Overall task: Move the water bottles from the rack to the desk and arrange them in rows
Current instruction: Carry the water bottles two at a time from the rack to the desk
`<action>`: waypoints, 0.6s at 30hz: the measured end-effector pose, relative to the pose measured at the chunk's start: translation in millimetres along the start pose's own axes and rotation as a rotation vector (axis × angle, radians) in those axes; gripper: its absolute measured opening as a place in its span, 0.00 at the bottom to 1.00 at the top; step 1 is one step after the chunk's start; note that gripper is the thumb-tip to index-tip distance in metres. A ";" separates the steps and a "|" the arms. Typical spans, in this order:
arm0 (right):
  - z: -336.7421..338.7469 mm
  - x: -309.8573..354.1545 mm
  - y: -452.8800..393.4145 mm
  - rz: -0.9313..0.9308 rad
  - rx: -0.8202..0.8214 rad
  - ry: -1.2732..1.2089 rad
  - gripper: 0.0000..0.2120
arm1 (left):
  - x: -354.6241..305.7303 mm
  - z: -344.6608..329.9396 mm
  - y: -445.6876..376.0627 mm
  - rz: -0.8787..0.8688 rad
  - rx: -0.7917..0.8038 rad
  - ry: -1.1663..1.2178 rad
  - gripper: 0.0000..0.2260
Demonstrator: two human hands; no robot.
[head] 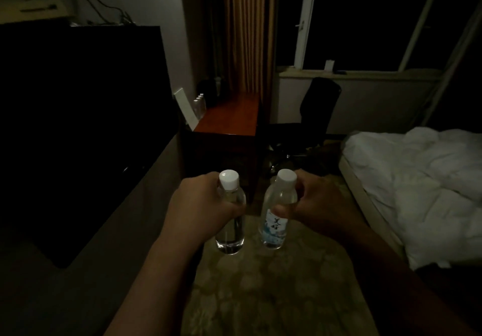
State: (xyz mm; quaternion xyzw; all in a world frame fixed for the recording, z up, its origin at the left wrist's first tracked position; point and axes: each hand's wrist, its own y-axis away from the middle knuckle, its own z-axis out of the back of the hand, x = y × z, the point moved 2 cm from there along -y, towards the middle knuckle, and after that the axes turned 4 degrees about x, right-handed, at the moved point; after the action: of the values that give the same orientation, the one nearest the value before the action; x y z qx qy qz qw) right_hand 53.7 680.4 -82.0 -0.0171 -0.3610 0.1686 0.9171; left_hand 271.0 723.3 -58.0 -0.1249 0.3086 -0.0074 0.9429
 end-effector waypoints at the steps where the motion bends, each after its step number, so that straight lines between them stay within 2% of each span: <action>1: 2.1 -5.8 -12.1 -0.015 -0.010 0.003 0.23 | 1.5 -6.0 -16.1 -0.009 0.022 0.009 0.12; 7: 16.6 -49.6 -93.3 -0.080 -0.039 0.028 0.22 | 4.3 -48.1 -113.2 -0.041 0.121 0.043 0.13; 14: 52.0 -120.0 -215.7 -0.084 -0.028 0.051 0.19 | -9.7 -109.8 -247.0 -0.039 0.117 0.049 0.13; 18: 81.3 -157.7 -296.6 -0.056 0.026 0.041 0.21 | -27.7 -137.0 -326.3 -0.008 0.088 0.054 0.14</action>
State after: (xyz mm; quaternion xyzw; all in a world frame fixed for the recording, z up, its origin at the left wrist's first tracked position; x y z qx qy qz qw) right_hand -20.1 342.8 -80.0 0.0018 -0.3402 0.1471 0.9288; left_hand 189.2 378.1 -70.1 -0.0844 0.3329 -0.0283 0.9387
